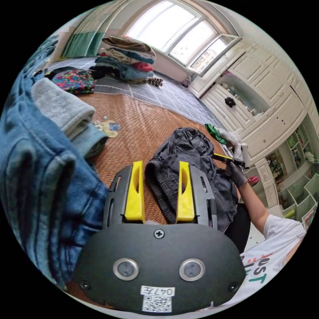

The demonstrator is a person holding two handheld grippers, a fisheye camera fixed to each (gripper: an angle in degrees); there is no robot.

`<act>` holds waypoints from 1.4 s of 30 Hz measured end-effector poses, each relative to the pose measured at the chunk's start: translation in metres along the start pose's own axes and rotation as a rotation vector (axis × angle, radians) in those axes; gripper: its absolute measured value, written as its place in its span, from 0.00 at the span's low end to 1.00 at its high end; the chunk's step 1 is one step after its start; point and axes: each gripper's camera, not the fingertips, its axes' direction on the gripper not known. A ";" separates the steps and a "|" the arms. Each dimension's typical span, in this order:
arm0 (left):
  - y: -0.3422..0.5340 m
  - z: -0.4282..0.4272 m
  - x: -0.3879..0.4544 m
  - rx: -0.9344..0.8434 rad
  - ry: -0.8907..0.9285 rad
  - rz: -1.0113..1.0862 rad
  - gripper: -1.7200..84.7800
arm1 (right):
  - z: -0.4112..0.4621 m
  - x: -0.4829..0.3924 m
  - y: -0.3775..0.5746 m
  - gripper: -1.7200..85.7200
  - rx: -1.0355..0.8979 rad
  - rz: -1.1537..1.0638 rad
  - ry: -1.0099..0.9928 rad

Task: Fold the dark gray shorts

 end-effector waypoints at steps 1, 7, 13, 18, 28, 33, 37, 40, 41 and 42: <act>0.000 0.003 0.005 0.001 -0.035 0.011 0.17 | 0.002 -0.005 0.002 0.02 0.004 0.000 0.005; -0.008 0.012 0.035 -0.041 -0.150 0.118 0.04 | 0.017 -0.045 -0.001 0.02 -0.022 -0.056 0.091; -0.011 -0.039 0.020 0.049 -0.097 0.033 0.02 | -0.003 -0.039 0.008 0.01 -0.111 0.022 0.080; -0.014 -0.027 -0.003 -0.008 -0.050 -0.087 0.05 | 0.004 -0.070 0.015 0.05 -0.180 -0.004 0.113; -0.023 -0.063 0.143 0.141 -0.311 0.357 0.03 | -0.045 -0.098 0.023 0.03 0.159 0.082 0.261; -0.035 0.002 0.179 -0.069 -0.295 0.458 0.02 | -0.006 -0.154 -0.006 0.02 0.033 -0.091 0.284; -0.047 0.005 0.174 -0.093 -0.204 0.445 0.02 | -0.026 -0.194 -0.013 0.02 0.136 -0.122 0.355; -0.054 0.001 0.181 -0.092 -0.089 0.512 0.01 | -0.037 -0.269 -0.038 0.03 0.200 -0.338 0.074; -0.057 0.005 0.182 -0.113 -0.053 0.526 0.01 | -0.013 -0.292 -0.060 0.04 0.091 -0.390 -0.035; -0.060 0.012 0.181 -0.139 -0.024 0.536 0.01 | 0.001 -0.302 -0.070 0.05 0.043 -0.406 -0.077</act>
